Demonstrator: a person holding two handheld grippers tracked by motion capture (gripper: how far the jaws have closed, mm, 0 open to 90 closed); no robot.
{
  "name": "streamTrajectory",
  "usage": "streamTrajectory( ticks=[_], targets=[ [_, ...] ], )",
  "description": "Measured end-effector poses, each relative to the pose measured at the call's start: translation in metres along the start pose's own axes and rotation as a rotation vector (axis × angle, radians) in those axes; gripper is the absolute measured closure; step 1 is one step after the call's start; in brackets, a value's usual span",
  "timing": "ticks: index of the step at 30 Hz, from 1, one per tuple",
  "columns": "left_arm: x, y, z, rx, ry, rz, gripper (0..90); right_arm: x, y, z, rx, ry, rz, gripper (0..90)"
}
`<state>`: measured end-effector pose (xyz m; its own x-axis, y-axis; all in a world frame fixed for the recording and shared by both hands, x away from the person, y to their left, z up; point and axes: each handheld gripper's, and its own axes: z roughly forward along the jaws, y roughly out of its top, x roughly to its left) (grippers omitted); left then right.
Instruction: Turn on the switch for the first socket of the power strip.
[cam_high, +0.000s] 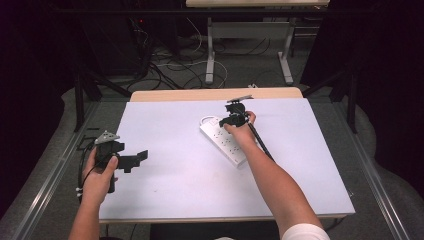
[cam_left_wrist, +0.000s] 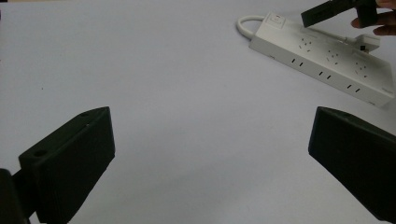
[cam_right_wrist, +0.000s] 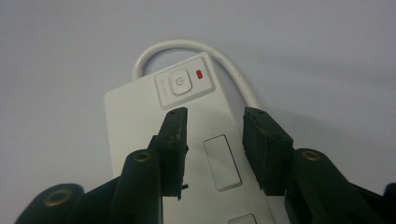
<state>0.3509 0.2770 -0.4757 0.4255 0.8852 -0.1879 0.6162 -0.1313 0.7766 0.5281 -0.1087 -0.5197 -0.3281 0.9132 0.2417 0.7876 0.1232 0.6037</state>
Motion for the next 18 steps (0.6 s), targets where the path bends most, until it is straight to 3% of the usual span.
streamTrajectory(
  ticks=[8, 15, 18],
  targets=[
    [-0.0001, -0.0001, 0.0003, 0.002, 0.001, 0.0, 0.3, 0.0015, 0.0013, -0.0036, 0.02, 0.03, -0.039, 54.2],
    [-0.0005, -0.0005, 0.001, 0.001, 0.003, -0.005, 0.4, 0.0032, 0.0011, -0.0069, 0.009, 0.003, -0.081, 46.5],
    [0.0, -0.0004, 0.0006, 0.003, 0.004, -0.001, 0.4, 0.0049, 0.0013, -0.0078, 0.006, 0.024, -0.078, 42.3]
  ],
)
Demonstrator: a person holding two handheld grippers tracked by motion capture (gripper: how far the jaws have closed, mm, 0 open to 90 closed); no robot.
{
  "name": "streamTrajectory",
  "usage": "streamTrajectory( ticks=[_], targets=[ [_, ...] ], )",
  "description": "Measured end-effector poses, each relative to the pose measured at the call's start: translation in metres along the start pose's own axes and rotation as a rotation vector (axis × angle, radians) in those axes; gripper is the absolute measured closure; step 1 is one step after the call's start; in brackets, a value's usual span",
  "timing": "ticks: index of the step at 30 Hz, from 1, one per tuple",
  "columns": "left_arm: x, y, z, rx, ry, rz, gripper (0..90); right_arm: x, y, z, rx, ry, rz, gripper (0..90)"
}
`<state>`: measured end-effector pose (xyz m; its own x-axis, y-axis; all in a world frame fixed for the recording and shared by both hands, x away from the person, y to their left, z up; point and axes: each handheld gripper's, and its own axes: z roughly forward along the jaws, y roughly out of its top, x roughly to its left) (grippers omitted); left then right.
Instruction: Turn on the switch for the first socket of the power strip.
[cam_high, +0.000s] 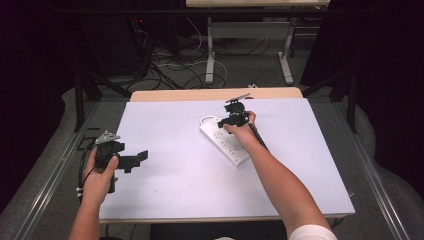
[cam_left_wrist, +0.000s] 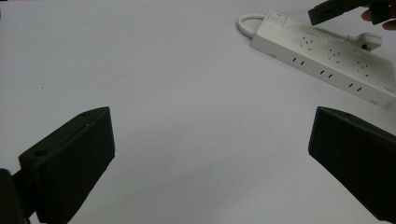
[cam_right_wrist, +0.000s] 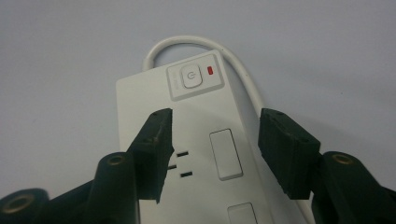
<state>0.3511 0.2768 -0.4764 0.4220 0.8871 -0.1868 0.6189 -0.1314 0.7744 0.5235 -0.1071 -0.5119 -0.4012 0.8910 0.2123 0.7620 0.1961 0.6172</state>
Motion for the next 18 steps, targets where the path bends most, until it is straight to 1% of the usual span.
streamTrajectory(
  ticks=[1, 2, 3, 4, 5, 6, 8, 9, 12, 14, 15, 16, 17, 18],
  targets=[
    [0.0004, 0.0002, -0.0001, -0.001, -0.002, 0.003, 0.4, -0.0004, -0.0003, -0.0005, -0.002, 0.0, -0.008, 41.0],
    [0.0006, 0.0003, -0.0004, -0.001, 0.0, 0.006, 0.4, 0.0, -0.0003, -0.0012, -0.002, 0.001, -0.003, 40.7],
    [0.0007, 0.0003, -0.0006, -0.002, 0.0, 0.005, 0.4, -0.001, -0.0006, -0.0024, 0.007, 0.003, -0.007, 39.8],
    [0.0007, 0.0003, -0.0007, -0.002, 0.001, 0.005, 0.4, -0.0004, -0.0012, -0.0026, 0.001, -0.005, -0.007, 34.9],
    [0.0006, 0.0004, -0.0008, -0.002, 0.001, 0.006, 0.3, 0.0006, -0.0013, -0.0032, -0.004, -0.004, -0.01, 32.2],
    [0.0005, 0.0004, -0.0009, -0.002, 0.002, 0.007, 0.3, 0.0006, -0.0013, -0.0032, -0.004, -0.004, -0.01, 32.2],
    [0.0005, 0.0006, -0.0011, 0.0, 0.001, 0.011, 0.4, 0.0026, -0.0017, -0.0038, -0.014, -0.002, 0.007, 26.8],
    [0.0004, 0.0006, -0.0012, 0.001, 0.001, 0.012, 0.4, 0.0027, -0.0018, -0.004, -0.023, -0.001, 0.01, 25.6],
    [0.0005, 0.0008, -0.0019, 0.001, 0.002, 0.011, 0.3, 0.0022, -0.0015, -0.007, -0.02, -0.014, 0.006, 21.9],
    [0.0005, 0.001, -0.002, -0.005, 0.003, 0.008, 0.4, 0.0024, -0.0013, -0.0084, -0.026, -0.02, 0.017, 20.0],
    [-0.0001, 0.0011, -0.0022, -0.007, 0.004, -0.002, 0.4, 0.0028, -0.0013, -0.0089, -0.03, -0.018, 0.023, 18.6],
    [-0.0001, 0.0013, -0.0024, -0.009, 0.004, -0.003, 0.3, 0.0006, -0.0018, -0.01, -0.024, -0.04, -0.009, 15.1],
    [0.0, 0.0014, -0.0023, -0.013, 0.002, -0.002, 0.3, 0.0015, -0.0021, -0.01, -0.039, -0.042, -0.006, 15.0],
    [0.0, 0.0014, -0.0023, -0.013, 0.002, -0.002, 0.4, 0.0015, -0.0021, -0.01, -0.039, -0.042, -0.006, 15.0]
  ],
)
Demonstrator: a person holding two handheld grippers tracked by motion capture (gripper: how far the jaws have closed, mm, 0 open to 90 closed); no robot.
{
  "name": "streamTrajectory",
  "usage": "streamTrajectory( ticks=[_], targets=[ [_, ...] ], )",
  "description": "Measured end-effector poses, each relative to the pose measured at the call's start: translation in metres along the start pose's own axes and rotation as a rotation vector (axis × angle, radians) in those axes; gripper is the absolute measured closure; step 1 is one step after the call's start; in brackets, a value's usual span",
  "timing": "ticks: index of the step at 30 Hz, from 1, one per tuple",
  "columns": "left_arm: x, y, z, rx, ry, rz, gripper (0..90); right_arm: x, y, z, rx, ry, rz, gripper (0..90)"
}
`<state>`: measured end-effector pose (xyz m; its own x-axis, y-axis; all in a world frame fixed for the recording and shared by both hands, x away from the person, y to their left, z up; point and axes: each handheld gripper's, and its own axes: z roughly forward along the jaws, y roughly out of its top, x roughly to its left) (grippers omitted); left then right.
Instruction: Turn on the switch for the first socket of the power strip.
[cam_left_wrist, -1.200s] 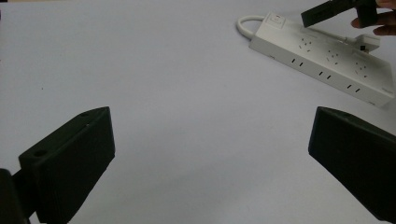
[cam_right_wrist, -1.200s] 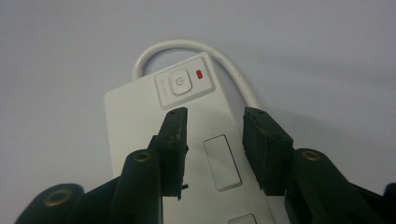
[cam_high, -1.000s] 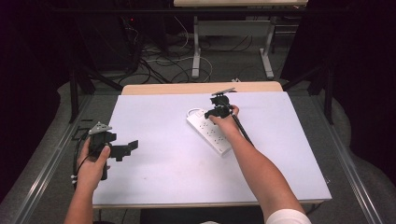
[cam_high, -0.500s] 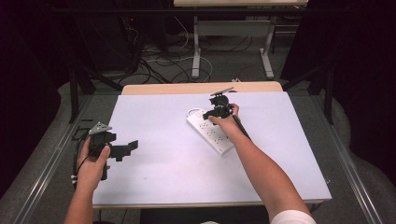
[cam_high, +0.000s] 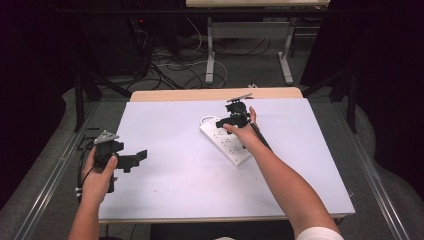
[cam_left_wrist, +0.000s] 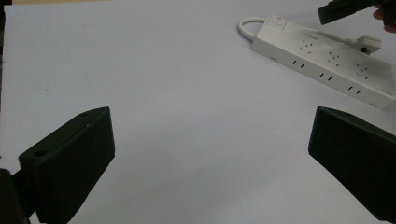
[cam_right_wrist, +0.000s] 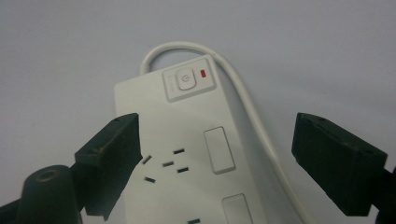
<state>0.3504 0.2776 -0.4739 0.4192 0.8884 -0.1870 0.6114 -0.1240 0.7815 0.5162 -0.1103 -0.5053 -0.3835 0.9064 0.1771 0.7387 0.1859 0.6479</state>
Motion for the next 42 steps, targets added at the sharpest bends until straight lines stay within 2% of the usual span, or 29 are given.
streamTrajectory(
  ticks=[2, 5, 8, 11, 13, 15, 21, 23, 25, 31, 37, 38, 42],
  targets=[
    [0.0, 0.0, 0.0, 0.003, 0.0, 0.0, 0.4, -0.001, -0.001, -0.001, 0.015, -0.061, -0.034, 13.5],
    [0.0, 0.0, -0.001, 0.008, 0.002, 0.011, 0.4, -0.002, -0.003, -0.002, 0.019, -0.072, -0.046, 6.5],
    [-0.001, 0.0, -0.001, -0.004, -0.001, 0.0, 0.3, -0.005, -0.004, -0.004, 0.004, -0.043, -0.03, 1.0],
    [0.001, -0.001, -0.001, 0.002, 0.001, 0.008, 0.4, -0.008, -0.005, -0.008, 0.001, -0.05, -0.018, 0.8],
    [0.0, -0.001, -0.001, 0.002, 0.002, -0.002, 0.4, -0.009, -0.006, -0.01, 0.002, -0.048, -0.021, 0.8],
    [0.0, 0.0, 0.0, 0.004, -0.001, 0.011, 0.3, -0.01, -0.007, -0.012, -0.001, -0.044, -0.017, 0.9],
    [-0.001, 0.0, 0.001, 0.003, -0.002, 0.003, 0.4, -0.014, -0.01, -0.02, -0.001, -0.047, -0.04, 0.9],
    [-0.001, 0.0, 0.001, 0.003, -0.004, 0.002, 0.4, -0.015, -0.012, -0.022, -0.019, -0.038, -0.041, 0.9],
    [-0.001, 0.0, 0.002, 0.003, 0.0, 0.011, 0.4, -0.017, -0.013, -0.026, -0.007, -0.046, -0.059, 0.9],
    [-0.001, 0.0, 0.001, 0.007, -0.002, 0.013, 0.3, -0.022, -0.019, -0.039, -0.022, -0.059, -0.12, 1.0],
    [-0.002, -0.001, 0.001, 0.005, -0.002, 0.014, 0.4, -0.024, -0.025, -0.055, -0.041, -0.042, -0.101, 0.9],
    [-0.002, -0.001, 0.001, 0.007, 0.0, 0.014, 0.4, -0.025, -0.026, -0.057, -0.049, -0.049, -0.117, 1.0],
    [-0.003, 0.0, -0.001, 0.014, -0.005, 0.017, 0.3, -0.025, -0.033, -0.069, -0.062, -0.04, -0.122, 0.9]
  ],
)
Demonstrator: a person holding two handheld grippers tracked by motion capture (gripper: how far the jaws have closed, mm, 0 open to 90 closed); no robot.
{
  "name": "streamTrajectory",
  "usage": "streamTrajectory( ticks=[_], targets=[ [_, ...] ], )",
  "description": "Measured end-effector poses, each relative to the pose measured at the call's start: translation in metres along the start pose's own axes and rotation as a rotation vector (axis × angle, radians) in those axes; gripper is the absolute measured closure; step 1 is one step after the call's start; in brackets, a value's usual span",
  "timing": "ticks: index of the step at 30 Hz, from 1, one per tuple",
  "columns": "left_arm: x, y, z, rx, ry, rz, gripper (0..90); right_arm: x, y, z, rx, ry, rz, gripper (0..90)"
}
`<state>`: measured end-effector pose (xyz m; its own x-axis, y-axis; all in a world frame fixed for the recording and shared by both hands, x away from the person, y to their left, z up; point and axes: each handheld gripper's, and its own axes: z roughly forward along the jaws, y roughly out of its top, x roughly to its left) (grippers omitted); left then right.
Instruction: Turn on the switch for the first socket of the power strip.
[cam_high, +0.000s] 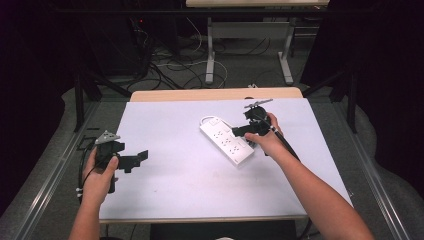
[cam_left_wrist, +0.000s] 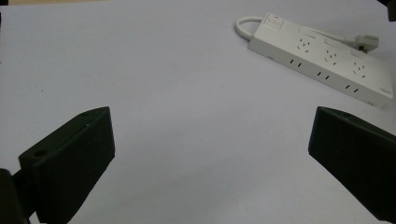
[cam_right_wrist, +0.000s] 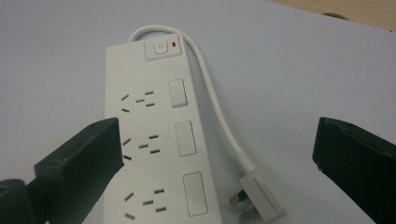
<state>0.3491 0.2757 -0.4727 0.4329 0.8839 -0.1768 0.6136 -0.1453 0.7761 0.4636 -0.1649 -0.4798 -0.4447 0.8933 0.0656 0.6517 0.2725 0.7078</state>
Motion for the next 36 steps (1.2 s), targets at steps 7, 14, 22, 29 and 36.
streamTrajectory(
  ticks=[7, 14, 22, 29, 36],
  targets=[
    [0.0, 0.0, -0.001, -0.001, 0.002, 0.0, 0.3, 0.004, -0.01, -0.022, -0.034, 0.006, -0.008, 0.8],
    [-0.002, -0.001, 0.001, -0.011, 0.003, -0.013, 0.3, 0.004, -0.029, -0.049, -0.076, 0.005, -0.015, 0.0],
    [-0.003, 0.0, 0.001, -0.009, 0.001, -0.002, 0.3, -0.009, -0.05, -0.077, -0.098, -0.011, 0.015, 0.0],
    [-0.004, -0.001, 0.002, -0.009, 0.004, -0.008, 0.3, -0.025, -0.067, -0.099, -0.113, -0.004, 0.046, 0.0],
    [-0.003, -0.001, 0.001, -0.012, 0.003, -0.004, 0.3, -0.04, -0.082, -0.113, -0.121, -0.016, 0.044, 0.0]
  ],
)
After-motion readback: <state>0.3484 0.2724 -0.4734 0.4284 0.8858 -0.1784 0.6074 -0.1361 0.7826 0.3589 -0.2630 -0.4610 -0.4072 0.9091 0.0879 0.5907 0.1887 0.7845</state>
